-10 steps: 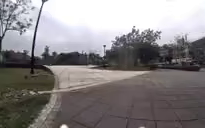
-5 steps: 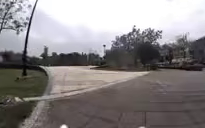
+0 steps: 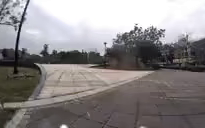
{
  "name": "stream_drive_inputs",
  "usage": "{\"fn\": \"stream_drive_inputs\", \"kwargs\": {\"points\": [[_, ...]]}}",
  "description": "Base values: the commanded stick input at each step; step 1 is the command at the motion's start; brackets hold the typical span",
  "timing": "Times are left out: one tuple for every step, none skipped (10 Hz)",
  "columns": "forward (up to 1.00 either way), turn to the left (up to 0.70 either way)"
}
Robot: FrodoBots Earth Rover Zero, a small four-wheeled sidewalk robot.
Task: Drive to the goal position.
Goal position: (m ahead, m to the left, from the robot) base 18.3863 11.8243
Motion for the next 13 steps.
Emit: {"fn": "stream_drive_inputs", "kwargs": {"points": [[1.00, 0.40], [1.00, 0.40], [1.00, 0.40], [1.00, 0.40], [1.00, 0.40], [1.00, 0.21], [1.00, 0.00], [1.00, 0.00], [1.00, 0.00], [1.00, 0.00], [1.00, 0.00], [1.00, 0.00], [1.00, 0.00]]}}
